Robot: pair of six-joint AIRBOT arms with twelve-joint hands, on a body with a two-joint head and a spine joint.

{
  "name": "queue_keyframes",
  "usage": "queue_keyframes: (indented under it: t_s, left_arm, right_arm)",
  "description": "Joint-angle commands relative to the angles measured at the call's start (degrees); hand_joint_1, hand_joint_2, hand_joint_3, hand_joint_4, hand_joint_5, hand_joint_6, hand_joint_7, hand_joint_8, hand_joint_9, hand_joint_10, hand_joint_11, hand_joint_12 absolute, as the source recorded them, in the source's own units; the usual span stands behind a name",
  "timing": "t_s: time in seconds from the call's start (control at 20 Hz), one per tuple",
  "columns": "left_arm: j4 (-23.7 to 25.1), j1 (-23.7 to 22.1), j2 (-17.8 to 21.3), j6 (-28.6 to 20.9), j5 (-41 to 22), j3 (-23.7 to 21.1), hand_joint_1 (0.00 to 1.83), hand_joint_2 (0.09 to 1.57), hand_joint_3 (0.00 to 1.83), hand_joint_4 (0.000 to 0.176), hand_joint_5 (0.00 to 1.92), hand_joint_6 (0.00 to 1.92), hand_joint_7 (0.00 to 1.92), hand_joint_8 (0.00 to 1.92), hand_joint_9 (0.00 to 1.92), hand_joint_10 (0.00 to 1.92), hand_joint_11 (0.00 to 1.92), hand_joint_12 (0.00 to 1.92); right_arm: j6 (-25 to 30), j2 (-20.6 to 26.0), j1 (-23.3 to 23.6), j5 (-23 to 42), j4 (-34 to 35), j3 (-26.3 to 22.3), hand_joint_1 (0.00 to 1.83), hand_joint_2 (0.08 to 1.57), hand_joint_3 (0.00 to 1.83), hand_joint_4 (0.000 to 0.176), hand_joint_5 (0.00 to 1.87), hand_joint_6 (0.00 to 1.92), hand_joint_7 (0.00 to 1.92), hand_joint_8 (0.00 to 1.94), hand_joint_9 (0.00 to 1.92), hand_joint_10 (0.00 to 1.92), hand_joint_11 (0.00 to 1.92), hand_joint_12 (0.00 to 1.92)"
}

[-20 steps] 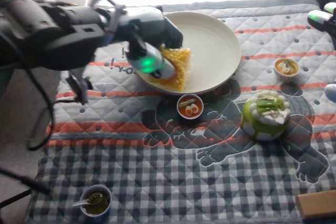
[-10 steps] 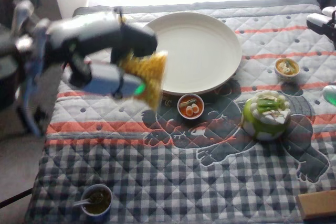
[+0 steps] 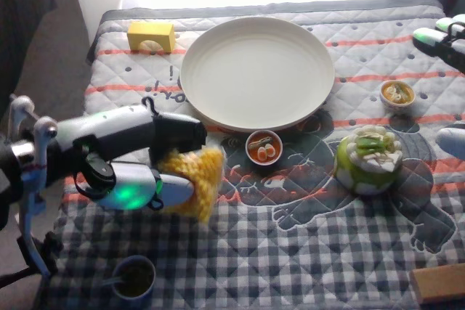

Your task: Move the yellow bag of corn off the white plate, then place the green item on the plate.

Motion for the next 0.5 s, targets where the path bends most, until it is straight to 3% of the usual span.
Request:
queue_keyframes:
  t_s: [0.0, 0.05, 0.1, 0.15, 0.2, 0.25, 0.3, 0.35, 0.4, 0.45]
  left_arm:
    - [-1.08, -0.25, 1.02, -1.14, -8.86, -0.61, 0.83, 1.20, 0.00, 0.000, 0.11, 0.55, 0.19, 0.23, 0.00, 0.57, 0.00, 1.16]
    - [-1.23, 0.26, 1.73, -1.25, -9.76, -1.18, 0.81, 1.15, 0.00, 0.009, 0.06, 0.30, 0.09, 0.07, 0.00, 0.23, 0.00, 1.09]
    - [-1.40, 0.60, 2.31, -1.25, -10.52, -1.71, 0.78, 1.11, 0.00, 0.023, 0.06, 0.16, 0.04, 0.02, 0.00, 0.05, 0.00, 0.99]
    - [-1.76, 1.28, 3.61, -1.26, -12.08, -2.75, 0.76, 1.09, 0.00, 0.037, 0.06, 0.09, 0.01, 0.00, 0.00, 0.01, 0.00, 0.91]
    - [-2.30, 2.01, 4.74, -1.26, -13.53, -3.52, 0.74, 1.07, 0.00, 0.052, 0.06, 0.05, 0.00, 0.00, 0.00, 0.00, 0.00, 0.69]
    - [-3.66, 2.97, 5.62, -1.26, -15.66, -3.91, 0.66, 1.08, 0.00, 0.043, 0.01, 0.01, 0.00, 0.00, 0.00, 0.00, 0.00, 0.64]
    - [-5.82, 4.05, 6.52, -1.26, -18.83, -4.16, 0.62, 1.08, 0.00, 0.050, 0.00, 0.00, 0.00, 0.00, 0.00, 0.00, 0.00, 0.63]
    - [-8.26, 5.17, 7.07, -1.26, -22.21, -4.16, 0.57, 1.10, 0.00, 0.039, 0.02, 0.00, 0.00, 0.00, 0.00, 0.00, 0.00, 0.67]
    - [-9.95, 5.83, 7.31, -1.26, -24.83, -4.03, 0.58, 1.12, 0.00, 0.000, 0.04, 0.01, 0.00, 0.00, 0.00, 0.00, 0.00, 0.79]
    - [-12.83, 6.56, 7.41, -1.26, -28.98, -3.56, 0.64, 1.16, 0.01, 0.000, 0.08, 0.01, 0.03, 0.00, 0.03, 0.01, 0.00, 0.97]
  right_arm:
    - [0.37, 0.01, 1.15, 6.37, -0.61, 0.32, 0.29, 1.29, 0.00, 0.084, 0.00, 0.00, 0.00, 0.00, 0.00, 0.00, 0.00, 0.58]
    - [0.61, -0.05, 1.36, 6.09, -1.26, 0.32, 0.26, 1.29, 0.00, 0.087, 0.00, 0.00, 0.00, 0.00, 0.00, 0.00, 0.00, 0.69]
    - [0.82, -0.07, 1.57, 5.83, -1.71, 0.32, 0.26, 1.30, 0.00, 0.059, 0.00, 0.00, 0.00, 0.00, 0.00, 0.00, 0.00, 0.74]
    - [1.29, -0.09, 2.01, 5.15, -2.68, 0.33, 0.29, 1.31, 0.00, 0.039, 0.00, 0.00, 0.00, 0.00, 0.00, 0.00, 0.00, 0.68]
    - [1.73, -0.13, 2.47, 4.59, -3.62, 0.37, 0.33, 1.31, 0.00, 0.038, 0.00, 0.00, 0.00, 0.00, 0.00, 0.00, 0.00, 0.53]
    - [2.67, -0.40, 3.46, 3.44, -5.16, 0.62, 0.32, 1.30, 0.00, 0.036, 0.00, 0.00, 0.00, 0.00, 0.01, 0.00, 0.00, 0.49]
    - [3.65, -0.95, 4.47, 2.31, -6.59, 1.09, 0.32, 1.27, 0.00, 0.060, 0.00, 0.00, 0.00, 0.00, 0.05, 0.02, 0.00, 0.65]
    - [4.69, -1.62, 5.62, 0.75, -8.16, 1.62, 0.35, 1.27, 0.00, 0.054, 0.00, 0.00, 0.02, 0.01, 0.07, 0.03, 0.00, 0.68]
    - [5.33, -2.23, 6.60, -0.62, -9.33, 2.09, 0.38, 1.26, 0.00, 0.059, 0.00, 0.00, 0.03, 0.01, 0.09, 0.03, 0.00, 0.75]
    - [5.93, -3.35, 8.12, -3.25, -11.02, 2.91, 0.42, 1.24, 0.00, 0.050, 0.00, 0.00, 0.06, 0.01, 0.12, 0.04, 0.00, 0.86]
